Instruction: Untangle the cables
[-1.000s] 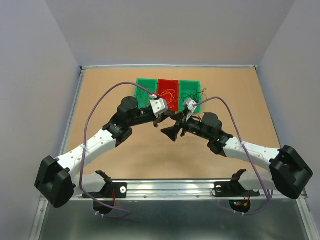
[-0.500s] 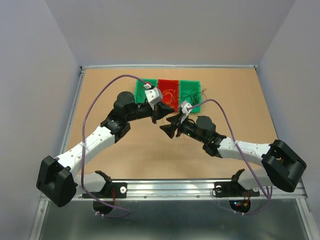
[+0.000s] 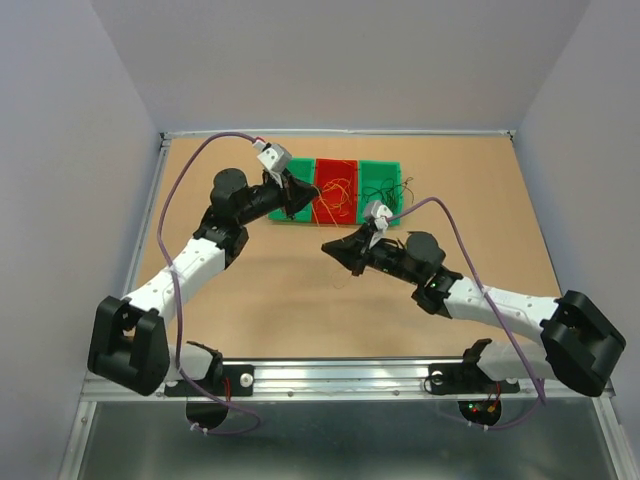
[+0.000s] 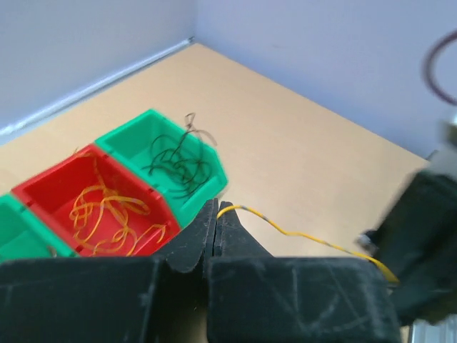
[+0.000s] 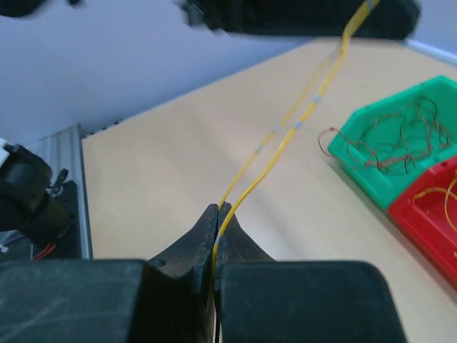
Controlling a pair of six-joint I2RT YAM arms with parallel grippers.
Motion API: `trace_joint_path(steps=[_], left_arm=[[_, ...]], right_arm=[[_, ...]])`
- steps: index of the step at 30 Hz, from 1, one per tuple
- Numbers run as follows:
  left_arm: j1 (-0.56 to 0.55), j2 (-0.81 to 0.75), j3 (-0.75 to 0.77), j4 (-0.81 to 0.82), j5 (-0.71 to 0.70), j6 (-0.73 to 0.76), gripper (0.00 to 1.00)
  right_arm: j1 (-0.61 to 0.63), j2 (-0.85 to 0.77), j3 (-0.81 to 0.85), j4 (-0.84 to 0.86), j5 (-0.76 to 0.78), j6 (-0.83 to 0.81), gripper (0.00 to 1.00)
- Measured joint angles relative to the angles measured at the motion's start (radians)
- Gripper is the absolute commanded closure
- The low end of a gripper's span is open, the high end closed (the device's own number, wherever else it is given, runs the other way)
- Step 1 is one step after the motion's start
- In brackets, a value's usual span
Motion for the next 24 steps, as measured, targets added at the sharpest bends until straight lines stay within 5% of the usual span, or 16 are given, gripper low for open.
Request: trace_joint_path(steps=[8, 17, 24], left_arm=[[0.005, 0.268, 0.087, -0.098, 0.12, -0.03, 1.0], [-0.022, 0.317, 0.15, -0.101, 0.235, -0.021, 1.0], [-0.111, 0.318, 0.158, -0.126, 0.146, 0.095, 1.0]], right_arm=[[-0.032, -0.086, -0.02, -0.016, -0.018, 0.013, 0.99], [-0.024, -0.354, -0.158, -0.078, 0.288, 0.062, 1.0], [-0.006, -0.449, -0.222, -0.051, 0.472, 0.137, 0.99]])
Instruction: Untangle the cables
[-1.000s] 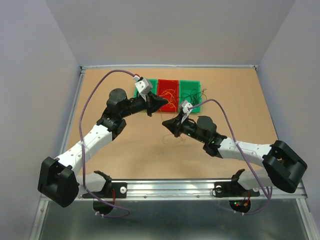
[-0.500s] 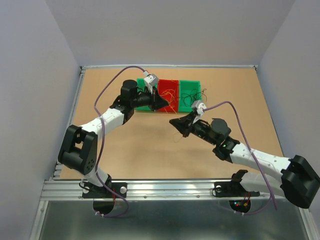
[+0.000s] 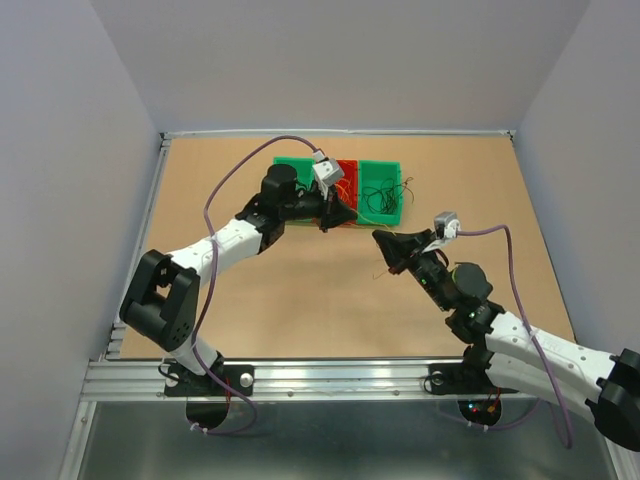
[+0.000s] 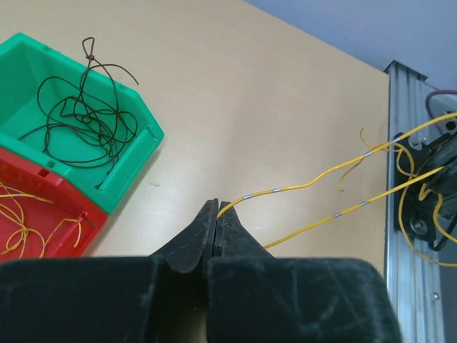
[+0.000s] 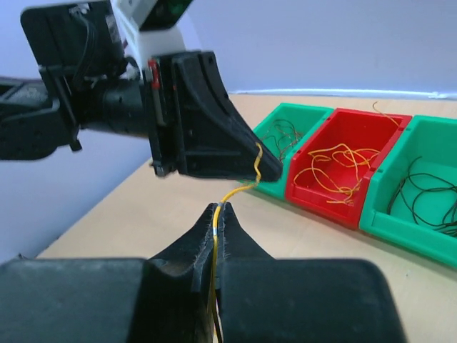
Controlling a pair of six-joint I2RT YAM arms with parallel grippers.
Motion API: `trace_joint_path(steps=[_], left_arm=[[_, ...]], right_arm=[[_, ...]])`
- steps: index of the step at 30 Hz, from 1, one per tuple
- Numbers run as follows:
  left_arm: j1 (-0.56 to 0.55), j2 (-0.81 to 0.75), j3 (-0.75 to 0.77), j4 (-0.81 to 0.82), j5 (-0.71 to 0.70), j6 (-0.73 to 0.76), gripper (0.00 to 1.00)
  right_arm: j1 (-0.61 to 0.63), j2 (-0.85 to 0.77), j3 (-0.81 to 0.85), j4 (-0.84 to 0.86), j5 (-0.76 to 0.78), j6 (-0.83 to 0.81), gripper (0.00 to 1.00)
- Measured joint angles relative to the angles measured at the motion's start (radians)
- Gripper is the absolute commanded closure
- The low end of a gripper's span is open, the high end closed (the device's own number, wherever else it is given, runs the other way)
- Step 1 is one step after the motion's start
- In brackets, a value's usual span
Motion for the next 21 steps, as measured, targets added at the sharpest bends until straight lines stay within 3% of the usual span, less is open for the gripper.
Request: trace_joint_path(steps=[14, 21], left_arm=[[-0.129, -0.011, 0.011, -0.039, -0.158, 0.174, 1.0], [-0.167, -0.051, -0.016, -0.048, -0.208, 0.263, 1.0]], right_arm=[[0.018, -0.058, -0.071, 0.06, 0.417, 0.085, 0.99], [0.019, 0.018, -0.034, 0.055, 0.503, 0.075, 1.0]])
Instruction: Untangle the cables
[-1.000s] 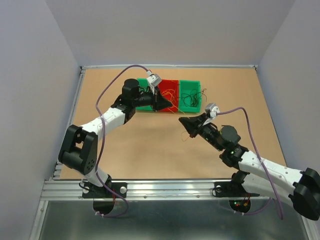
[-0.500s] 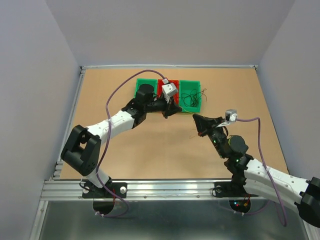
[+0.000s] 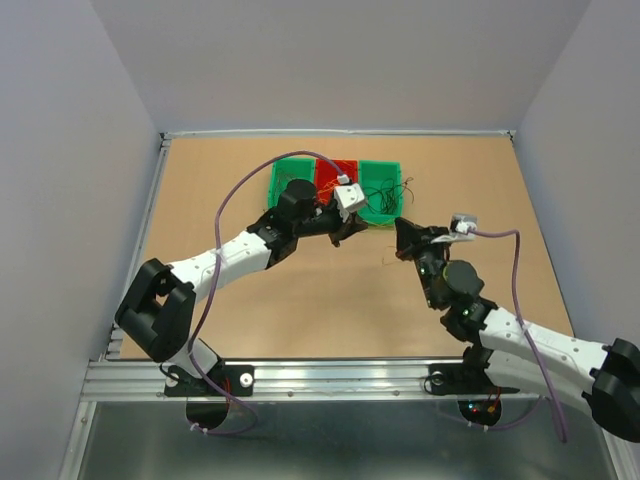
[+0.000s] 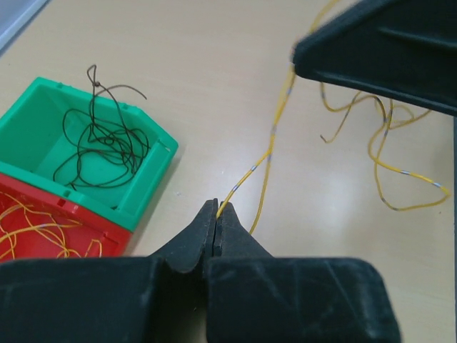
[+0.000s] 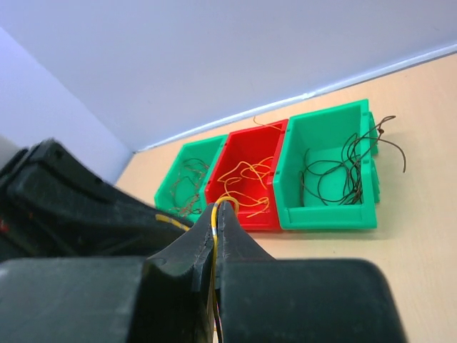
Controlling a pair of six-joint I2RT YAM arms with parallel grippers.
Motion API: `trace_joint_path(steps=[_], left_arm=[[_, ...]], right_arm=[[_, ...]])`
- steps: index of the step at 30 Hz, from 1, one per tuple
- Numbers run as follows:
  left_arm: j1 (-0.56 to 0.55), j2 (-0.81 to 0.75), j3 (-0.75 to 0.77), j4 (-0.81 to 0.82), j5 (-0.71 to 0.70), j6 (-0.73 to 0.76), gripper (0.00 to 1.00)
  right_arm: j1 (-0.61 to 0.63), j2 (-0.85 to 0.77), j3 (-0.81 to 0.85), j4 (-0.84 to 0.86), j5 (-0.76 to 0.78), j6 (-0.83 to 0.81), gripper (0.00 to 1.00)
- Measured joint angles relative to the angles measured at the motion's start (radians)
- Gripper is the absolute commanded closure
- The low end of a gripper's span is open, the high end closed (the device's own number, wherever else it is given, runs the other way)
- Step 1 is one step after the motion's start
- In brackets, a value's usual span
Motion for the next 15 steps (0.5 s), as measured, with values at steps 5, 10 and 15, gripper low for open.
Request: trace_joint_path(steps=[5, 10, 15], left_arm=[[-0.048, -0.016, -0.057, -0.03, -0.055, 0.077, 1.0], [-0.063, -0.09, -0.11, -0.026, -0.082, 0.128, 1.0], [-0.057, -0.161, -0.127, -0.014, -0.13, 0.143, 1.0]], right_arm=[[-0.009, 0.184, 0.176, -0.126, -0.014, 0.0, 0.99], [-0.129, 0.347, 0.315, -0.301, -0.206, 0.055, 0.99], [-0.209, 0.451, 0.363, -0.351, -0.411, 0.105, 1.0]])
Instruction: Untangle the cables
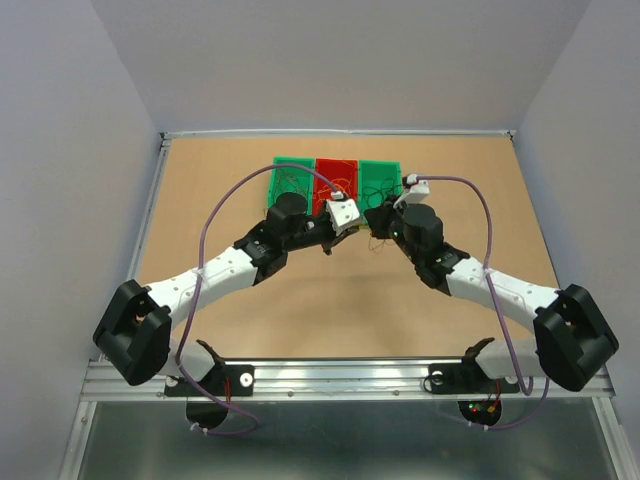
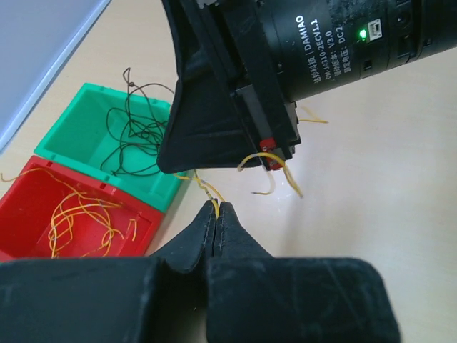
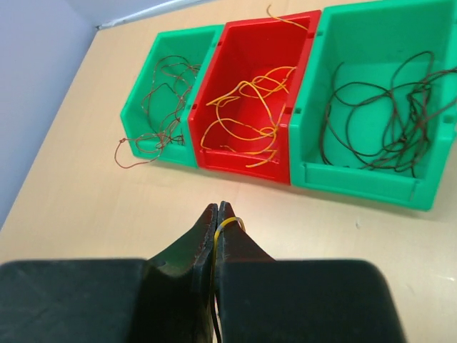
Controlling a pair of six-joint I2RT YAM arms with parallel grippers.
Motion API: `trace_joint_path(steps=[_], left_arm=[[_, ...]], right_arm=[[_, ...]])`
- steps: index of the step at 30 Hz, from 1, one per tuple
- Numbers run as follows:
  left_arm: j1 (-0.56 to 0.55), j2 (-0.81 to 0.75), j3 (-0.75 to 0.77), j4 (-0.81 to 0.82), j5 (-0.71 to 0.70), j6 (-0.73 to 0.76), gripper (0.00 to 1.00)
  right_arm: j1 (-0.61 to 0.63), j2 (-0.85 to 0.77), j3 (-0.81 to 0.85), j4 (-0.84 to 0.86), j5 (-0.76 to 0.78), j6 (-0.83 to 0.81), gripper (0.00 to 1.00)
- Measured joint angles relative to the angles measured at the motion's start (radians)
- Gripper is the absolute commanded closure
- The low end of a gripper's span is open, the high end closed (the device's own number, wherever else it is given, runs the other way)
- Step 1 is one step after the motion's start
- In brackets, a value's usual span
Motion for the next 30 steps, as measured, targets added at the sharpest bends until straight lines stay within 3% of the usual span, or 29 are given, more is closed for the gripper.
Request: trace_joint_path(steps=[7, 16, 22, 23, 26, 28, 30], left_arm=[[0.028, 0.005, 0.0, -0.018, -0.115, -0.012, 1.0], [0.3, 0.216, 0.133, 0.031, -0.168, -0.129, 1.0], [0.321, 0.296, 0.217, 0.03, -0.152, -0.146, 0.99], [0.32, 0.301, 0.228, 0.03, -0.145, -0.15, 0.96], [0.316, 0.31, 0.261, 0.027, -0.117, -0.158, 0.75], [0.315, 0.317, 0.271, 0.017, -0.091, -0.15, 0.56], [0.315, 0.332, 0.273, 0.007, -0.1, -0.132, 0.54]], right_arm=[[-0.01, 0.218, 0.238, -0.056, -0.061, -0.008, 0.99], [-0.027, 0.501, 0.546, -0.122, -0.041, 0.019, 0.99], [-0.028, 0.616, 0.689, -0.162, -0.011, 0.023, 0.99], [-0.028, 0.632, 0.711, -0.17, -0.005, 0.023, 1.0], [-0.028, 0.68, 0.777, -0.2, 0.013, 0.028, 0.99], [-0.033, 0.729, 0.838, -0.225, 0.018, 0.038, 1.0], [-0.035, 0.796, 0.908, -0.261, 0.015, 0.044, 0.99]])
